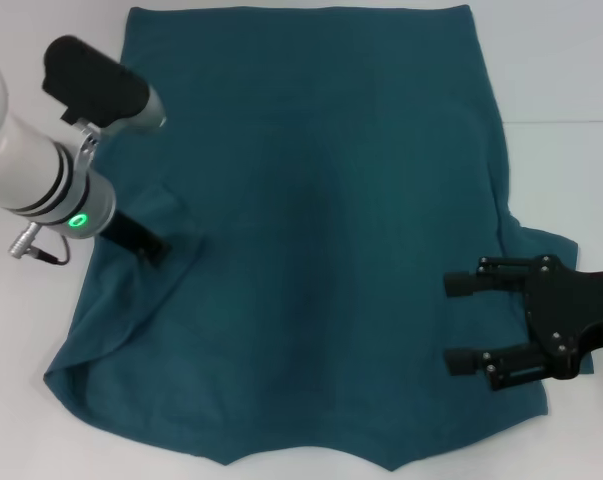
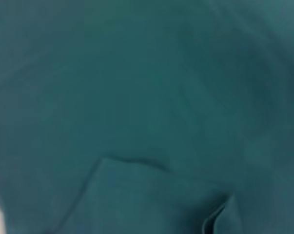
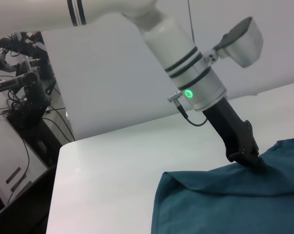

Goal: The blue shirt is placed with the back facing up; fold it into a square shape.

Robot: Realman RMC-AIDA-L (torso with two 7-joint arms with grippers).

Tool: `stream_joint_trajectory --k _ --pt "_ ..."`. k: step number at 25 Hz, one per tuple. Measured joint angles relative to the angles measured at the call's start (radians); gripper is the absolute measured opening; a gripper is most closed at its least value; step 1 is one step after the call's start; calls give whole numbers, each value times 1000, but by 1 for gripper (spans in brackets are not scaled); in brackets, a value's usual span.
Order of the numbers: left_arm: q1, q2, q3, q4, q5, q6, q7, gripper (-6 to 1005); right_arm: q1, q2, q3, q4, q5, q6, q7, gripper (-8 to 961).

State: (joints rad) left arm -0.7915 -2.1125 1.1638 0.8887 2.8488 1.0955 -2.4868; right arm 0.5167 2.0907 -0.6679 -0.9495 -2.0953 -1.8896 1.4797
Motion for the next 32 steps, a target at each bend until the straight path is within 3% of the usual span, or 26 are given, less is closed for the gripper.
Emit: stream_joint_trajectory --k 3,7,8,10,18,22,26,32 --pt "-10 -18 -10 43 0 90 -10 3 -3 0 -2 0 0 0 0 930" --pt "-19 -29 -10 40 1 112 -21 5 -9 0 -2 0 0 -1 -8 930" --pt "-21 -42 -16 34 -6 114 -24 6 -10 0 -2 0 0 -1 -10 929" --pt "-22 -50 -24 32 -22 112 -23 8 -11 0 -2 0 0 -1 -12 929" --pt "-20 -50 -43 26 -185 94 -14 13 -16 0 6 0 0 -1 -13 928" --pt "-9 -50 -84 30 -196 78 7 146 -20 -1 24 -1 0 6 7 927" --pt "43 -47 -172 83 -329 133 153 311 -30 -4 33 -67 -25 33 89 926" --pt "128 -6 -378 82 -600 372 460 602 -17 -6 0 -335 -181 16 327 925"
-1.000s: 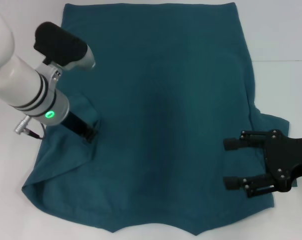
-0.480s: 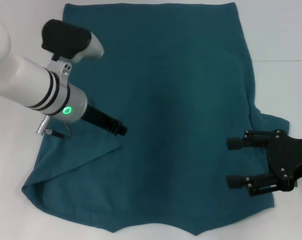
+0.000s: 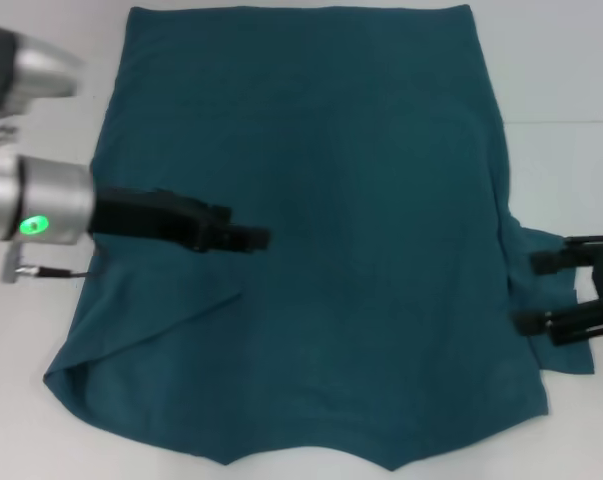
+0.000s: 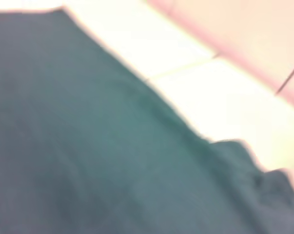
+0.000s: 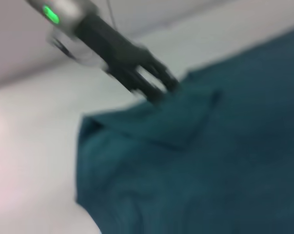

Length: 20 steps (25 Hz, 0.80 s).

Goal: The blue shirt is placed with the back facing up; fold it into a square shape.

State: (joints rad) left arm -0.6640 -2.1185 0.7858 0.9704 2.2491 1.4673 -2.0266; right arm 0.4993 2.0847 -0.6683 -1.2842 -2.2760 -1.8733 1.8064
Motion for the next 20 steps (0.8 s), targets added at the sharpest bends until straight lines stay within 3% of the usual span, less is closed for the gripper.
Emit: stream_joint_trajectory --k 5,11,14,20 --pt "71 22 -44 -23 -88 67 102 884 76 1 -84 -131 -258 -15 156 924" --pt "112 19 -36 -25 -88 104 171 918 156 14 -262 -85 -551 114 296 913" --pt "120 18 -36 -29 -88 130 204 936 156 15 -366 -67 -604 204 375 906" --pt "125 13 -40 -36 -83 119 215 947 181 14 -440 47 -626 334 457 888"
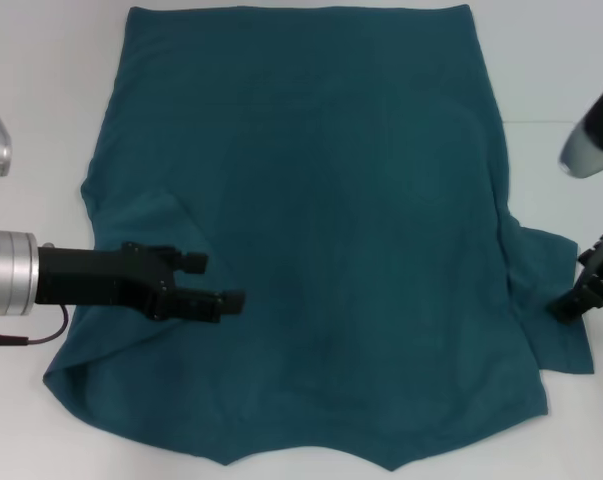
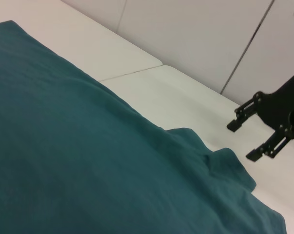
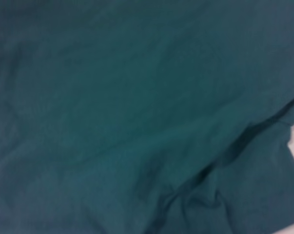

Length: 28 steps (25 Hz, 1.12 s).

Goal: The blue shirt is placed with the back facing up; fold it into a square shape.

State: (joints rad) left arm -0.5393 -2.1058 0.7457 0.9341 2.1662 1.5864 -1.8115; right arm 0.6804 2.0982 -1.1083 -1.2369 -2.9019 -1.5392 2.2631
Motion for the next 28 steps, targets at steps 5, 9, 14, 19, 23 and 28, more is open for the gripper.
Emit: stream_joint_trajectory --k 5,9,14,19,23,28 --pt "1 3 -3 -3 0 -18 -4 947 5 -4 -55 80 -25 91 51 871" --pt "2 3 2 -4 4 -30 -3 947 7 -4 -61 117 -26 130 64 839" --pt "1 2 2 -5 10 -41 -4 947 7 -5 -57 161 -24 184 79 775" --pt "1 3 -1 -5 10 -50 -11 947 9 -6 -53 213 -6 230 76 711" --pt "1 6 -2 -5 10 -52 -15 947 12 -7 -53 228 -5 243 79 588" --pt "1 6 -4 -5 10 -55 -15 947 9 -7 -53 231 -3 243 78 404"
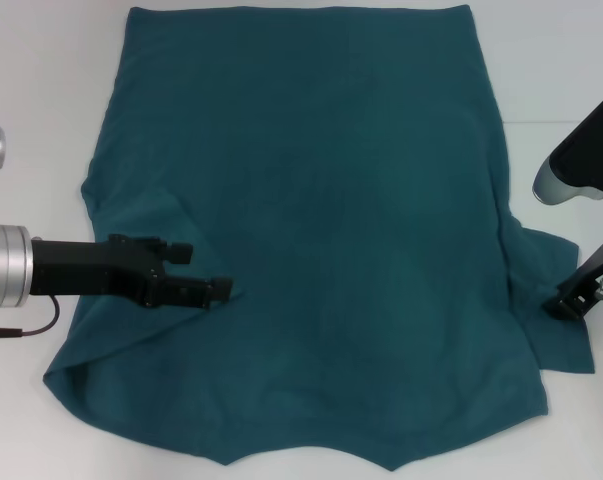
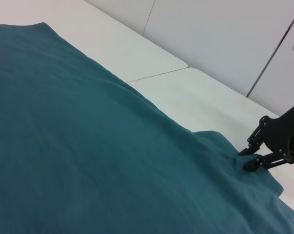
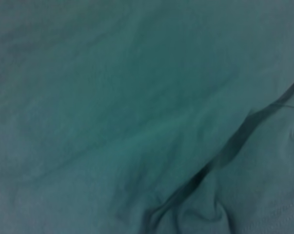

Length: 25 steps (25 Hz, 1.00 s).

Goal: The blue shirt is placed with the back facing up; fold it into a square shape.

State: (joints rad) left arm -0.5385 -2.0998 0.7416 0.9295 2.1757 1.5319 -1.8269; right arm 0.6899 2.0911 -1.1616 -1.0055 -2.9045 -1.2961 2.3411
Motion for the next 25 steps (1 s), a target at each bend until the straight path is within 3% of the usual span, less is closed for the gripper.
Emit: stream_joint_trajectory --k 9,12,17,25 --pt "7 0 3 1 1 0 -3 947 -13 -1 27 -37 4 -25 3 232" --pt "9 0 0 1 1 0 -3 947 -25 -3 58 -113 2 -81 -3 42" --pt "13 1 -1 3 2 1 -3 946 -32 -3 95 -233 -7 -153 -5 42" --pt "27 2 -3 8 3 1 -5 946 4 2 99 -298 -17 -223 2 42"
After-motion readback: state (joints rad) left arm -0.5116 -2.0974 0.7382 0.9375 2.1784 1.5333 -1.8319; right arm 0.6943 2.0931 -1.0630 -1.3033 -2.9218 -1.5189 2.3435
